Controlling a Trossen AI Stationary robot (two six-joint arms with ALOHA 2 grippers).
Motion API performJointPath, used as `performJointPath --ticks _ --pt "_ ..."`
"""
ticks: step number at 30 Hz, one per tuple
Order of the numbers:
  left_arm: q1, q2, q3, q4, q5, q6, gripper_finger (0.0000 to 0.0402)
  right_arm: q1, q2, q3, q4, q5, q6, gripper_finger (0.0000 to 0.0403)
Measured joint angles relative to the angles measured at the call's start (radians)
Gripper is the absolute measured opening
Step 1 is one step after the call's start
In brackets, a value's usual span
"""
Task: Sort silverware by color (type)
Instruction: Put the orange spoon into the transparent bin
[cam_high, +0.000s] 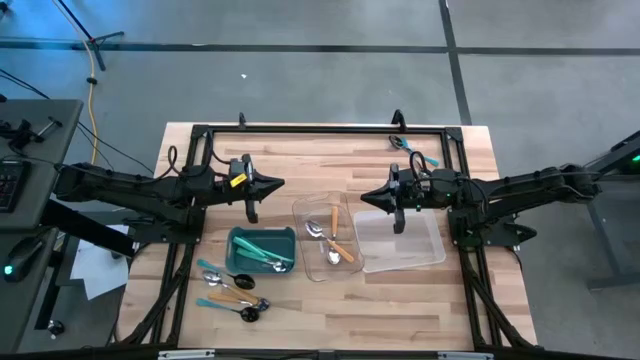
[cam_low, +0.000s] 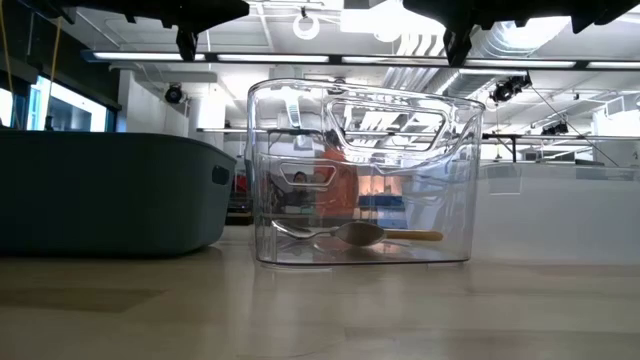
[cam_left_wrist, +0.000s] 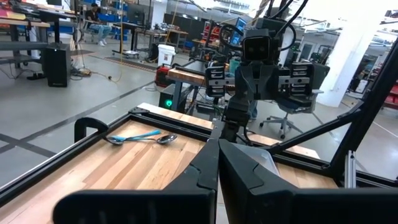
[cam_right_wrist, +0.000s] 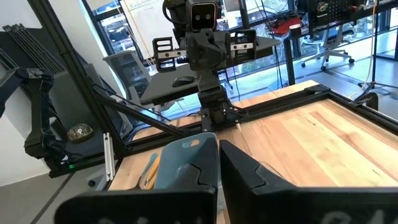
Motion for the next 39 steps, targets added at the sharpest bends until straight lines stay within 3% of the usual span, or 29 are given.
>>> performJointPath --ticks 5,14,18,33,36,39 --pt "0.000 0.000 0.000 0.000 -0.023 0.007 0.0028 0.000 0.000 0.000 0.000 0.000 0.000 0.0000" --pt "0.000 0.000 0.000 -0.021 -0.024 0.024 0.0146 0.000 0.000 0.000 0.000 0.000 0.000 0.0000" --pt "0.000 0.000 0.000 -0.046 -0.024 0.016 0.0180 0.000 0.000 0.000 0.000 0.000 0.000 0.0000" --pt "0.000 0.001 0.014 -0.068 -0.002 0.049 0.0191 0.000 0.000 0.000 0.000 0.000 0.003 0.0000" --pt "-0.010 0.001 0.098 -0.204 0.034 0.091 0.0191 0.000 0.000 0.000 0.000 0.000 0.003 0.0000" --pt "-0.032 0.013 0.226 -0.488 0.037 0.112 0.0191 0.000 0.000 0.000 0.000 0.000 0.003 0.0000"
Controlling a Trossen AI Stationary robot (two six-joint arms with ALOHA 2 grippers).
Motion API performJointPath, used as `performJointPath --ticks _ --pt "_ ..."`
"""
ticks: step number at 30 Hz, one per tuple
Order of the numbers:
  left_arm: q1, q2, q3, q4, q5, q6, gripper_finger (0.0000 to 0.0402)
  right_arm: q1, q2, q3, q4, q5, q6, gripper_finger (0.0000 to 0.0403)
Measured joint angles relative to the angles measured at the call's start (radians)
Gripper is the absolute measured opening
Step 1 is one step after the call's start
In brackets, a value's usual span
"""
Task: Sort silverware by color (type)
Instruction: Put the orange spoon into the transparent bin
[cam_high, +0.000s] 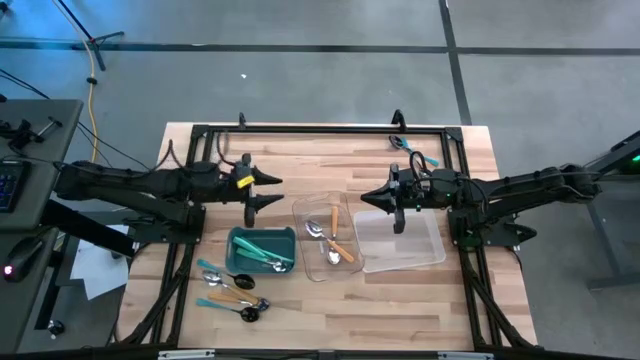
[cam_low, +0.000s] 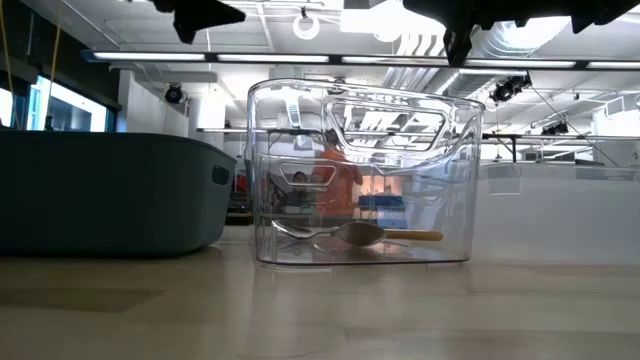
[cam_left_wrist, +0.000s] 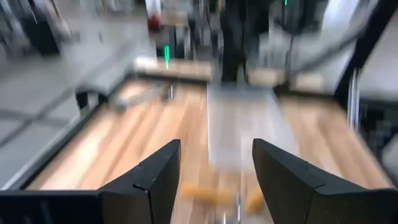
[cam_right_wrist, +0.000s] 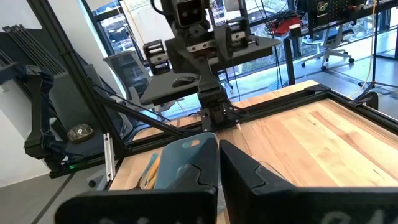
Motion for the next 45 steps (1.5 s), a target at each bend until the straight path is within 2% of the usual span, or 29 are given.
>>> performJointPath --ticks 4,7,10,16,23,31,36,45 --pt "-0.049 0.034 0.200 -0.382 0.000 -0.001 0.0191 0.000 0.000 0.000 0.000 0.000 0.000 0.0000" --pt "-0.115 0.073 0.317 -0.599 0.049 -0.008 0.0191 0.000 0.000 0.000 -0.001 0.000 0.000 0.0000" --pt "-0.207 0.118 0.383 -0.721 0.088 -0.017 0.0191 0.000 0.000 0.000 -0.003 0.000 0.000 0.0000" --pt "-0.411 0.217 0.378 -0.880 0.135 -0.156 0.0191 0.000 0.000 0.000 -0.011 0.000 0.000 0.0000" --pt "-0.647 0.304 0.276 -0.786 0.208 -0.401 0.0188 0.000 0.000 0.000 -0.032 0.001 0.008 0.0000" --pt "-0.865 0.366 0.115 -0.539 0.177 -0.650 0.0186 0.000 0.000 0.001 -0.039 0.001 0.015 0.0000" --pt "-0.905 0.425 0.034 -0.478 0.154 -0.761 0.0186 0.000 0.000 0.001 -0.040 0.001 0.016 0.0000" --pt "-0.929 0.539 0.007 -0.435 0.130 -0.769 0.0186 0.000 0.000 0.001 -0.049 0.013 0.016 0.0000"
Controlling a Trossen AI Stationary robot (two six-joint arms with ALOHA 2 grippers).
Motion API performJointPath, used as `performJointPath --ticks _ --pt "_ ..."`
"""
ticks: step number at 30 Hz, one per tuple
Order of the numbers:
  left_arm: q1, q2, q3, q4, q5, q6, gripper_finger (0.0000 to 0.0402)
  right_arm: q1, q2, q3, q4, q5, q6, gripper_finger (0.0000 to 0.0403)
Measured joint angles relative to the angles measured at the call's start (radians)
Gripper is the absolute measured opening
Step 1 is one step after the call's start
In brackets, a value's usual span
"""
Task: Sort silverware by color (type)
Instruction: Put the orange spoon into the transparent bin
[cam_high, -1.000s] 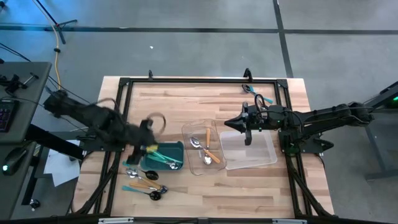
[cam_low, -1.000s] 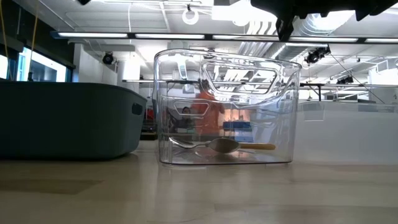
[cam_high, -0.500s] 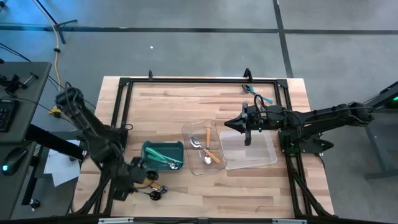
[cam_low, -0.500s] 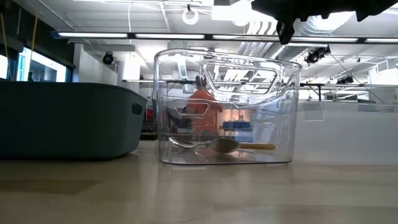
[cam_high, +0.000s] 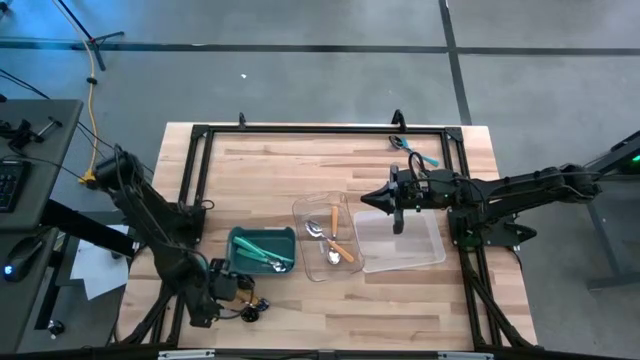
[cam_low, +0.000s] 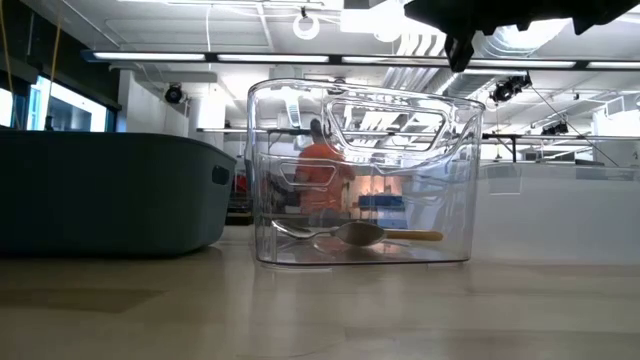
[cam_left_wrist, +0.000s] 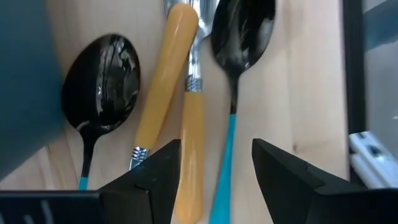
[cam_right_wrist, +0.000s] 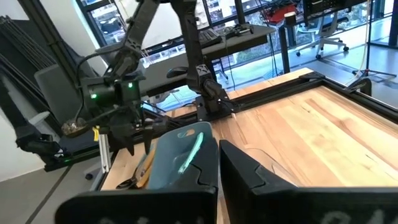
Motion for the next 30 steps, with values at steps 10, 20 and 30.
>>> performJointPath --ticks 10,20,30 --pt "-0.004 0.094 0.000 -0.012 -0.018 -0.038 0.0186 -0.023 0.000 0.000 -0.017 0.001 0.007 0.0000" --pt "-0.004 0.107 0.001 -0.015 -0.029 -0.086 0.0186 -0.038 0.000 0.000 -0.020 -0.006 0.003 0.0000" --pt "-0.003 0.140 0.001 -0.023 -0.029 -0.033 0.0186 -0.038 0.000 0.000 -0.037 -0.007 0.006 0.0000"
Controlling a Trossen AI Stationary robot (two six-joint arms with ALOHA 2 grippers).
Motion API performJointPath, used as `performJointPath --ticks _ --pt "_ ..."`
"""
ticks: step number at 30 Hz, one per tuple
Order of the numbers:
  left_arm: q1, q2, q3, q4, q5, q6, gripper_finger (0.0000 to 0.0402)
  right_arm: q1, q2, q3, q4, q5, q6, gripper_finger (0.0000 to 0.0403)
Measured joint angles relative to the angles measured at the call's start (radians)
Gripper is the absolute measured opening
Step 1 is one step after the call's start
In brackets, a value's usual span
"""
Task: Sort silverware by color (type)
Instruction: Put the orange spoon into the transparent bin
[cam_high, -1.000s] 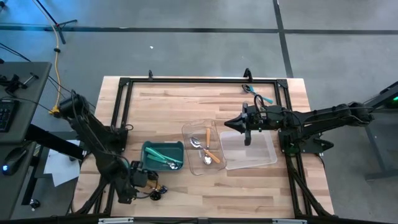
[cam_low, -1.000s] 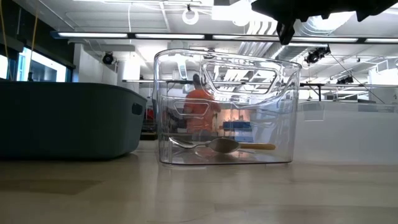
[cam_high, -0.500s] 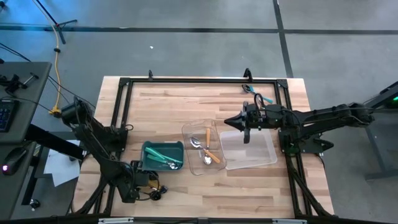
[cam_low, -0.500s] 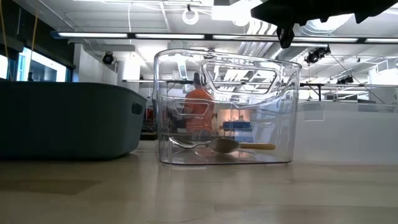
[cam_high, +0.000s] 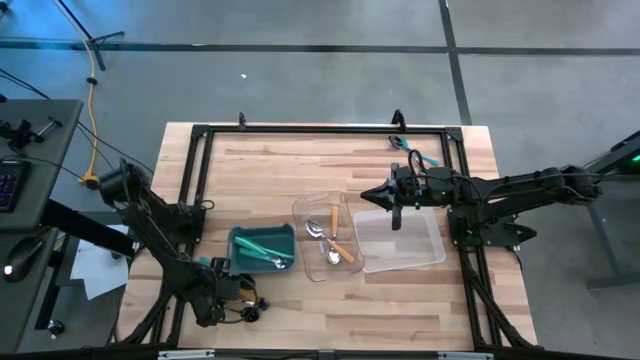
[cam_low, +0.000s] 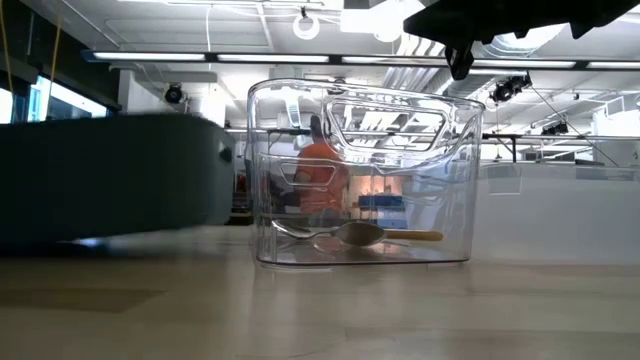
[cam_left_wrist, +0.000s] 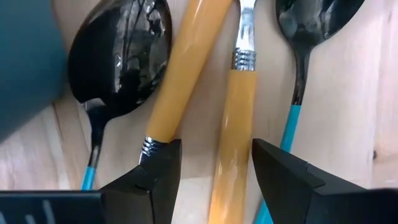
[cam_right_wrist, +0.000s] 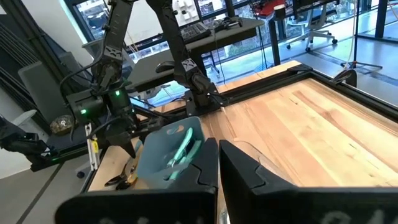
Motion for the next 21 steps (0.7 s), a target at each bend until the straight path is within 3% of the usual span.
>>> performJointPath --ticks 12,21 --pt "0.000 0.006 0.001 -0.016 -0.004 -0.016 0.0183 0.000 0.000 0.000 0.000 0.000 0.000 0.0000" --pt "0.002 0.004 0.000 -0.026 0.009 0.000 0.0112 0.000 0.000 0.000 0.001 0.000 0.000 0.0000"
